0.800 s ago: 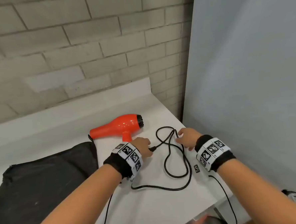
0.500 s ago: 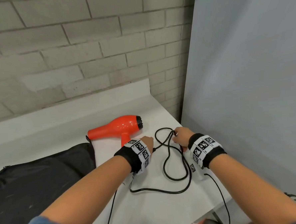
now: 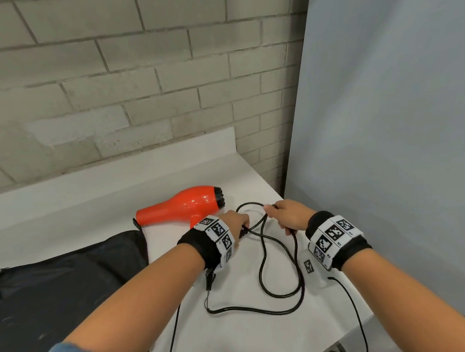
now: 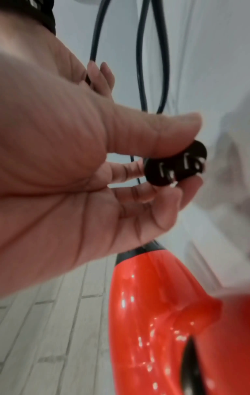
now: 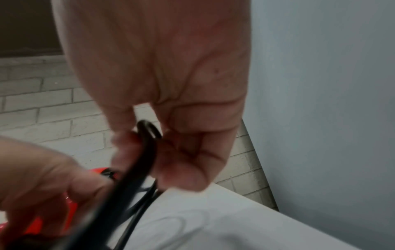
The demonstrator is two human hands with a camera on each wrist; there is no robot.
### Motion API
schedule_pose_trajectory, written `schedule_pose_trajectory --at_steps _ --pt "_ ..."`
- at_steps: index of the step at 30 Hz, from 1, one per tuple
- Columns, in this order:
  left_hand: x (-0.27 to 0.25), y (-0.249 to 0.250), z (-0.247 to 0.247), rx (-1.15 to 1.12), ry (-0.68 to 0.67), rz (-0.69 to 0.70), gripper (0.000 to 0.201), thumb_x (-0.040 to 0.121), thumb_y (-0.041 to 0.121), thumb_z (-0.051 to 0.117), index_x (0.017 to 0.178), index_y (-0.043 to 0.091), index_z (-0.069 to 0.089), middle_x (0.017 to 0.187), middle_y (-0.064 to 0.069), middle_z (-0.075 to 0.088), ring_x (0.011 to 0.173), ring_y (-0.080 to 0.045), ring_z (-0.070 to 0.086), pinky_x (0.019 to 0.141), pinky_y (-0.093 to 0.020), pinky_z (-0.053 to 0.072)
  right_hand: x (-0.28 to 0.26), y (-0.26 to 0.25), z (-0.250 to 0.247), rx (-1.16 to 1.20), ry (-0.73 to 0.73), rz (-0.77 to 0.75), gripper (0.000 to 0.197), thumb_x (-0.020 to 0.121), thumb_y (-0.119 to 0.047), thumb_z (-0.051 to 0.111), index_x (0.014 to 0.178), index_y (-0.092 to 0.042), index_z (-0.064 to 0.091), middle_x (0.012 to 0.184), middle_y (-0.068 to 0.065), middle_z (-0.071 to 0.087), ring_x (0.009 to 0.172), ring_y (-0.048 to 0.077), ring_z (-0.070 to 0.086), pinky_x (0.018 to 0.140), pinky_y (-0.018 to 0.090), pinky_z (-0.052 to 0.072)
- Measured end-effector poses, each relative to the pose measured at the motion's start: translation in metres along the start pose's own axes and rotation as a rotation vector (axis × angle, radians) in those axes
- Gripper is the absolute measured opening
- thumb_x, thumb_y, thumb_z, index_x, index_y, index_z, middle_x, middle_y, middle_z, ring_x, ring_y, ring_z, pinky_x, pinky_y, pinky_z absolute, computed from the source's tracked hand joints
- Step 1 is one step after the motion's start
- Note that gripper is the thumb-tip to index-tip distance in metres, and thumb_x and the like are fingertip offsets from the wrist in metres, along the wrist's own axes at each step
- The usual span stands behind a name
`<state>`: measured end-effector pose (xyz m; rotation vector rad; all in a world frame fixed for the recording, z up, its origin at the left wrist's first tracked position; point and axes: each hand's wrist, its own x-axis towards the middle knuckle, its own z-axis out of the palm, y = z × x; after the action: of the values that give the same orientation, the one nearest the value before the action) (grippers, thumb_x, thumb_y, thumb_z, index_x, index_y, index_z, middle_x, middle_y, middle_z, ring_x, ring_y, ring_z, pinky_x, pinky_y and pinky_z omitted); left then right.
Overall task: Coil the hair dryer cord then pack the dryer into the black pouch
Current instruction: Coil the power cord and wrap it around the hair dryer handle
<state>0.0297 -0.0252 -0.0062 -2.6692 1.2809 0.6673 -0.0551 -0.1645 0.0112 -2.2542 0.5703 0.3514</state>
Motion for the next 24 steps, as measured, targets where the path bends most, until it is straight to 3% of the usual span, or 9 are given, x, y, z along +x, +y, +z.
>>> schedule_pose_trajectory --at_steps 4,8,11,13,15,17,19,21,24 --pt "-0.004 -0.007 -0.001 -0.12 0.146 0.008 0.044 0.075 0.021 0.069 0.113 0.007 0.051 0.113 -0.013 0.06 0.1 -0.027 0.058 0.081 -0.032 0.048 0.002 -0.003 -0.002 0.008 0.084 0.051 0.026 0.097 -0.01 0.035 0.115 0.003 0.048 0.089 0.015 0.053 0.052 0.021 0.051 0.052 0.032 0.044" --pt "-0.011 -0.015 -0.004 -0.083 0.203 -0.047 0.038 0.085 0.039 0.056 0.102 0.005 0.058 0.104 -0.01 0.065 0.083 -0.021 0.051 0.066 -0.027 0.036 0.005 0.011 -0.018 0.255 0.358 0.103 0.029 0.097 -0.012 0.03 0.118 0.0 0.047 0.1 0.02 0.051 0.059 0.027 0.053 0.042 0.026 0.047" --pt "-0.008 -0.017 -0.006 0.011 0.174 -0.068 0.035 0.088 0.032 0.052 0.105 0.002 0.058 0.107 -0.012 0.064 0.083 -0.02 0.049 0.073 -0.029 0.038 0.002 0.026 -0.026 0.243 0.511 0.022 0.028 0.097 -0.014 0.031 0.105 0.001 0.053 0.098 0.018 0.054 0.096 0.034 0.054 0.074 0.03 0.041" --pt "-0.003 -0.016 -0.009 0.061 0.134 -0.12 0.036 0.089 0.033 0.05 0.104 0.001 0.058 0.099 -0.008 0.061 0.084 -0.021 0.049 0.073 -0.029 0.038 -0.003 0.032 -0.028 0.348 0.542 -0.027 0.025 0.096 -0.014 0.033 0.085 -0.006 0.054 0.078 0.007 0.052 0.083 0.027 0.048 0.068 0.028 0.035" --pt "0.005 -0.017 -0.009 0.069 0.14 -0.161 0.033 0.089 0.035 0.05 0.083 0.004 0.059 0.077 -0.005 0.054 0.081 -0.021 0.049 0.069 -0.028 0.038 -0.011 0.035 -0.028 0.479 0.557 -0.087 0.029 0.093 -0.013 0.035 0.067 -0.015 0.047 0.062 -0.001 0.04 0.062 0.017 0.04 0.055 0.025 0.029" --pt "0.01 -0.015 -0.01 0.029 0.17 -0.189 0.038 0.09 0.034 0.049 0.063 0.007 0.049 0.064 -0.004 0.049 0.078 -0.022 0.049 0.064 -0.029 0.038 -0.022 0.032 -0.027 0.539 0.488 -0.168 0.033 0.093 -0.008 0.037 0.064 -0.017 0.05 0.059 -0.006 0.039 0.051 0.003 0.04 0.05 0.016 0.03" --pt "0.011 -0.011 -0.01 -0.009 0.173 -0.184 0.034 0.092 0.032 0.046 0.085 0.002 0.061 0.089 -0.012 0.063 0.088 -0.025 0.055 0.071 -0.031 0.042 -0.033 0.026 -0.023 0.514 0.379 -0.231 0.031 0.094 -0.005 0.037 0.07 -0.013 0.055 0.058 -0.006 0.038 0.045 0.0 0.041 0.043 0.01 0.033" --pt "0.008 -0.007 -0.01 -0.002 0.143 -0.184 0.04 0.093 0.03 0.043 0.122 0.003 0.052 0.125 -0.013 0.056 0.114 -0.026 0.052 0.093 -0.032 0.04 -0.041 0.019 -0.019 0.521 0.387 -0.241 0.024 0.095 -0.005 0.035 0.082 -0.009 0.055 0.059 -0.006 0.037 0.051 0.003 0.037 0.045 0.011 0.033" --pt "-0.004 -0.005 -0.014 -0.127 0.238 -0.101 0.053 0.091 0.032 0.048 0.138 0.014 0.033 0.136 -0.012 0.047 0.123 -0.026 0.046 0.099 -0.032 0.036 -0.046 0.015 -0.017 0.613 0.411 -0.27 0.026 0.097 -0.007 0.031 0.097 -0.012 0.056 0.061 -0.008 0.04 0.052 0.002 0.043 0.049 0.01 0.035"
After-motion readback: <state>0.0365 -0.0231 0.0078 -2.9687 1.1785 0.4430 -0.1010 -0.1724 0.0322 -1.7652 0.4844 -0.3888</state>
